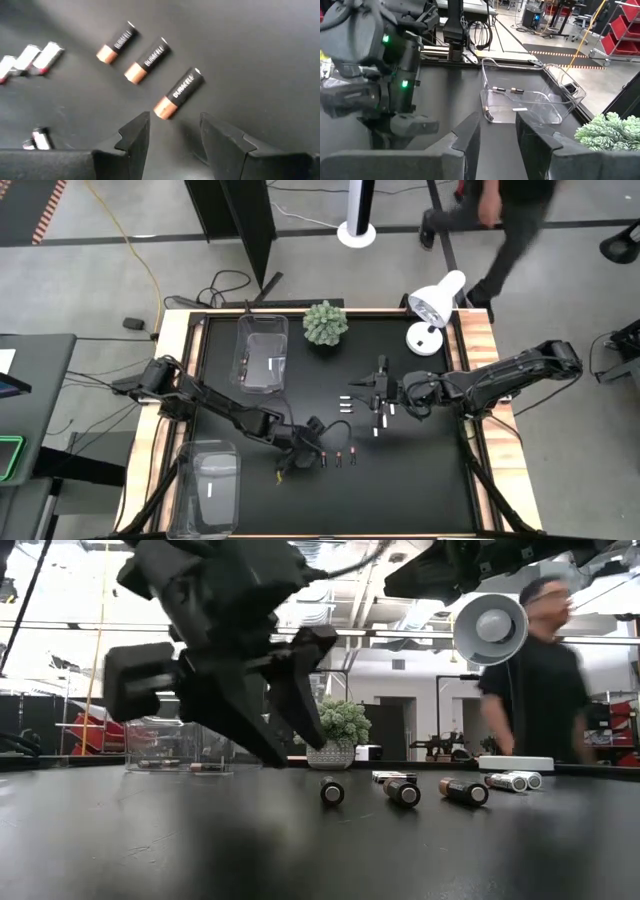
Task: Sort batteries
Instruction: Put the copper and black battery into the top transparent bin
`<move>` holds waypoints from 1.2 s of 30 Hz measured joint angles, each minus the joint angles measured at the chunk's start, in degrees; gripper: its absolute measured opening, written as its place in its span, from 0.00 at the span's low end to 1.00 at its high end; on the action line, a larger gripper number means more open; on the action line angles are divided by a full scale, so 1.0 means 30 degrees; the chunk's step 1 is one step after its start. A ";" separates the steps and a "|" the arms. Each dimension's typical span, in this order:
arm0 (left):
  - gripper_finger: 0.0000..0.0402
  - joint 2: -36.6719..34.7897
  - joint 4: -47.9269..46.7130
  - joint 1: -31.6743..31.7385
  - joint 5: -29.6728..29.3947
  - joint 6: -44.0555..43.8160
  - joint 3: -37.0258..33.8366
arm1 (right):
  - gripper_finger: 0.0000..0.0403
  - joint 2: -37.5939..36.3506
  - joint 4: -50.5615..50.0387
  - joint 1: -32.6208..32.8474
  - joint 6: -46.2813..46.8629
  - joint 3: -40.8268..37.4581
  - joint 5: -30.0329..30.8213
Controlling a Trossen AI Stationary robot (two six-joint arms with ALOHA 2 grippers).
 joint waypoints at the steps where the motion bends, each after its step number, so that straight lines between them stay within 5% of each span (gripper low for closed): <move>1: 0.42 0.0339 -0.0777 0.0066 -0.0011 0.0309 0.0543 | 0.36 0.0000 -0.0011 0.0000 -0.0021 0.0000 0.0000; 10: 0.39 0.2503 -0.3562 0.0252 0.0144 0.3101 0.3796 | 0.36 -0.0007 -0.0069 0.0000 -0.0033 -0.0007 0.0000; 26: 0.32 0.3881 -0.3218 0.0437 0.1892 0.4307 0.3979 | 0.36 -0.1292 -0.1083 0.0543 -0.0340 -0.0029 0.0448; 36: 0.09 0.3951 -0.3231 0.0601 0.2843 0.2614 0.3950 | 0.36 -0.2590 -0.1886 0.1349 -0.0463 -0.0029 0.2572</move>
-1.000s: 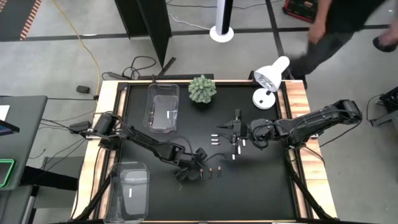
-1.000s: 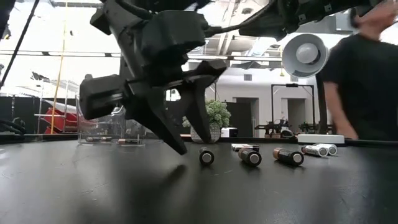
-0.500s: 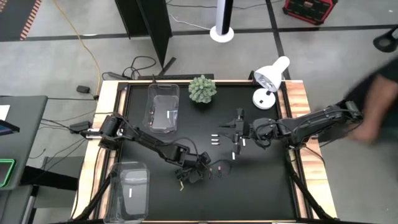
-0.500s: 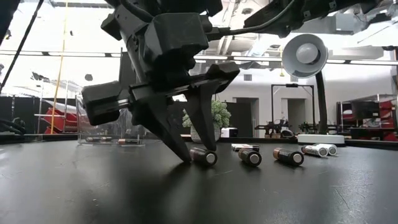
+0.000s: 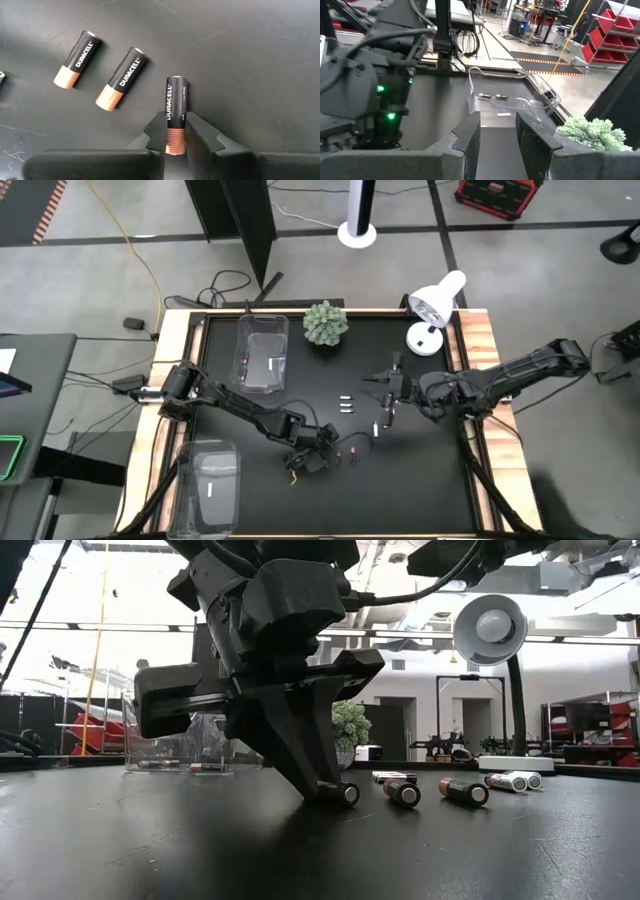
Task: Sort batteries
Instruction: Put the copper and black battery into the top transparent bin
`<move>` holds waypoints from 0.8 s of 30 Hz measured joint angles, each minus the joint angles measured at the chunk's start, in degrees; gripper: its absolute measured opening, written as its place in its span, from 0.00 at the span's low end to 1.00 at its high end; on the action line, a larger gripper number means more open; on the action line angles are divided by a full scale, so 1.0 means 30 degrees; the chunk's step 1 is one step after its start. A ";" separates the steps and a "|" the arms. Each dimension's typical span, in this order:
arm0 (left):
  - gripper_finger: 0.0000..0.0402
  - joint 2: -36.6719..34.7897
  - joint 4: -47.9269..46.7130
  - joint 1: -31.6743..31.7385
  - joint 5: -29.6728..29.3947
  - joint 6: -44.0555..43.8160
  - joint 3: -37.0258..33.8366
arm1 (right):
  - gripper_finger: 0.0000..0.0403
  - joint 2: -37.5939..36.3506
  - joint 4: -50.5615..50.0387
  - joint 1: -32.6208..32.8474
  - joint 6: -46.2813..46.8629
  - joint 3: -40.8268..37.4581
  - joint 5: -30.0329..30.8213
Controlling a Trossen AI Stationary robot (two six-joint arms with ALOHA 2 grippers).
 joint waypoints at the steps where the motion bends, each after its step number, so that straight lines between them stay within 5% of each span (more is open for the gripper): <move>1: 0.09 0.0010 -0.0008 0.0000 0.0020 -0.0247 0.0000 | 0.36 -0.0088 -0.0014 0.0086 -0.0006 0.0000 -0.0001; 13: 0.09 -0.0737 -0.0600 -0.0015 -0.0057 -0.1290 -0.0058 | 0.36 -0.1066 -0.0038 0.1000 -0.0007 0.0000 0.0023; 24: 0.09 -0.3772 -0.1603 -0.0015 -0.1177 -0.1497 -0.0124 | 0.36 -0.1578 -0.0186 0.2391 -0.0698 0.0000 0.1848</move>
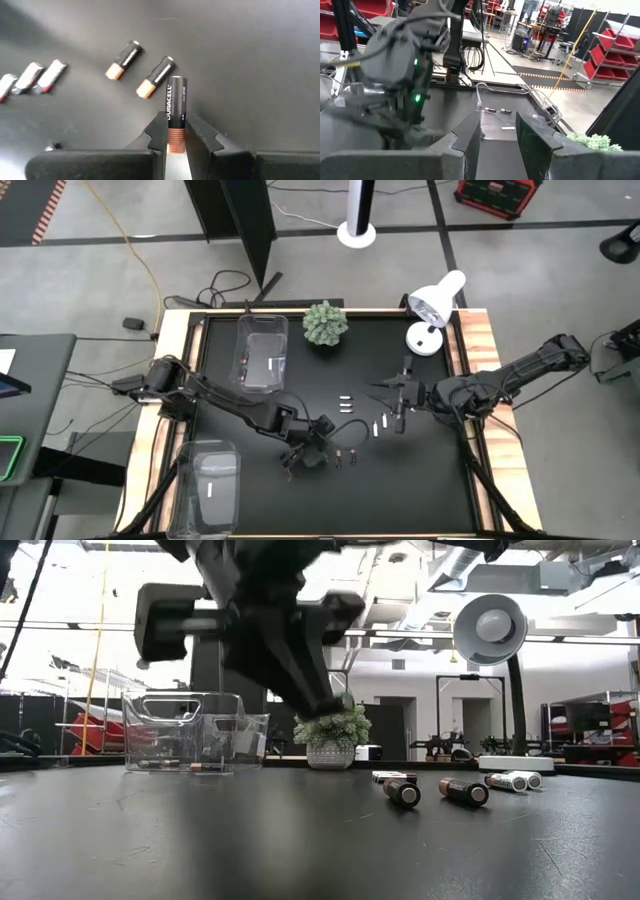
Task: Sort batteries
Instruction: Put the copper and black battery into the top transparent bin
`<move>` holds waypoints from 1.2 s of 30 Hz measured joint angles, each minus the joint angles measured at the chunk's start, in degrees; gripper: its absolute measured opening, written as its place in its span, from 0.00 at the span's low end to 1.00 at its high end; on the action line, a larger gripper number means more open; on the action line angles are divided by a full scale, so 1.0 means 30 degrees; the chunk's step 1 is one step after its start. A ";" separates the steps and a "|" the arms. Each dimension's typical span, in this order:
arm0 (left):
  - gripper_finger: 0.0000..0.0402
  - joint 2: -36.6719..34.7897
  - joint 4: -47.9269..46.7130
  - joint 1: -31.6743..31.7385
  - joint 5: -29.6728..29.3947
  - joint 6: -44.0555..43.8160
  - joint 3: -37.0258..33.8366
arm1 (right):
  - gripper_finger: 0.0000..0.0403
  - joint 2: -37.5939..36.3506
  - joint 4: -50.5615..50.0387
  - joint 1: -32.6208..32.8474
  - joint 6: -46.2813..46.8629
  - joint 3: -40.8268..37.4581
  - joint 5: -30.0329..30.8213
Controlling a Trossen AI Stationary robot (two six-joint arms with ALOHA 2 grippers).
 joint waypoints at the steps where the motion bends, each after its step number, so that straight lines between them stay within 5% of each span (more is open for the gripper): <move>1: 0.09 -0.0328 -0.0102 0.0032 -0.0109 0.0002 0.0000 | 0.36 0.0000 0.0013 0.0118 -0.0123 0.0000 0.0164; 11: 0.09 -0.4829 -0.1195 0.1168 -0.0306 -0.1333 0.0022 | 0.36 0.0000 0.0021 0.0517 -0.0686 0.0000 0.0294; 22: 0.09 -0.8437 -0.1308 0.2328 0.2117 -0.1755 -0.0036 | 0.36 -0.0002 -0.0259 0.0515 -0.0806 0.0000 0.0287; 24: 0.09 -0.8697 -0.1963 0.2482 0.0684 -0.1929 -0.0036 | 0.36 0.0000 -0.0314 0.0515 -0.0808 0.0000 0.0291; 29: 0.09 -0.9324 -0.5869 0.4172 -0.6355 -0.3434 -0.0029 | 0.36 0.0000 -0.0387 0.0515 -0.0809 0.0000 0.0287; 36: 0.09 -0.9207 -0.9284 0.9290 -0.7172 -0.6317 -0.0029 | 0.36 0.0012 -0.0370 0.0476 -0.0802 0.0000 0.0287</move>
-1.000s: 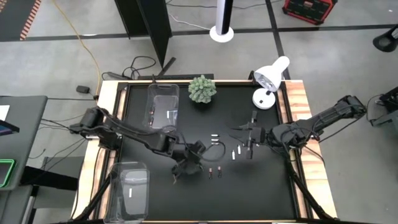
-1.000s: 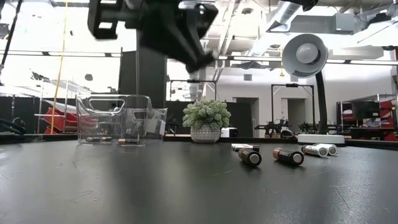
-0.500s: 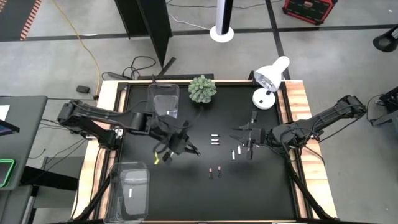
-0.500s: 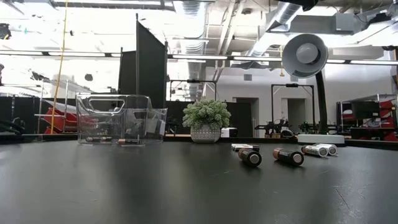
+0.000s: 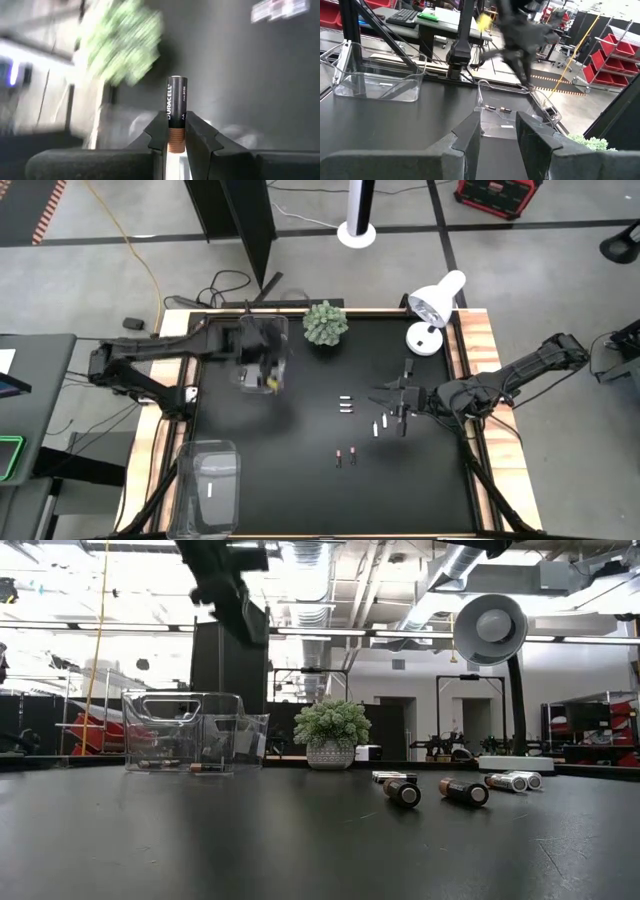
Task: Sort batteries
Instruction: Put the copper and black battery into the top transparent bin
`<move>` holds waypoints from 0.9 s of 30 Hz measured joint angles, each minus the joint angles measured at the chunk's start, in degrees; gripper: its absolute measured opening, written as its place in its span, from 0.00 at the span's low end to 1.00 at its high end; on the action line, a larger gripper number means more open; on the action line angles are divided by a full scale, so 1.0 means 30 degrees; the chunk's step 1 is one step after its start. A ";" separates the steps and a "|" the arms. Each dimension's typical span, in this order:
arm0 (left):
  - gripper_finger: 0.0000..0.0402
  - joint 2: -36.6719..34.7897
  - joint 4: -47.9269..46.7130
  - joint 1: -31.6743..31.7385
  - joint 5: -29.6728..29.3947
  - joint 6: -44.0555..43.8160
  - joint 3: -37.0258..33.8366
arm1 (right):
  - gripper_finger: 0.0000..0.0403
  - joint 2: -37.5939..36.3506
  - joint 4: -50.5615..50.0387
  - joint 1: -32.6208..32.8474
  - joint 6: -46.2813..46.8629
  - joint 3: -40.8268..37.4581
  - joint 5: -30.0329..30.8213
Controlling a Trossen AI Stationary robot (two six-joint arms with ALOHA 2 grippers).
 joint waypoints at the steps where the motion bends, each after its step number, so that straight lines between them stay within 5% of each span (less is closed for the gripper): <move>1: 0.09 0.0150 -0.0005 0.0749 0.0009 0.0007 0.0000 | 0.36 0.0014 0.0005 -0.0005 -0.0002 0.0000 0.0000; 13: 0.09 0.3495 -0.0041 0.7797 0.4629 0.3736 0.0007 | 0.36 0.0024 -0.0003 0.0017 0.0000 0.0000 -0.0007; 22: 0.09 0.5425 0.0002 0.9077 0.5681 0.5013 0.0007 | 0.36 0.0024 -0.0010 0.0017 0.0000 0.0000 -0.0007; 27: 0.19 0.5586 0.0184 0.9077 0.5807 0.5083 0.0007 | 0.36 0.0024 -0.0054 0.0017 0.0000 0.0000 -0.0007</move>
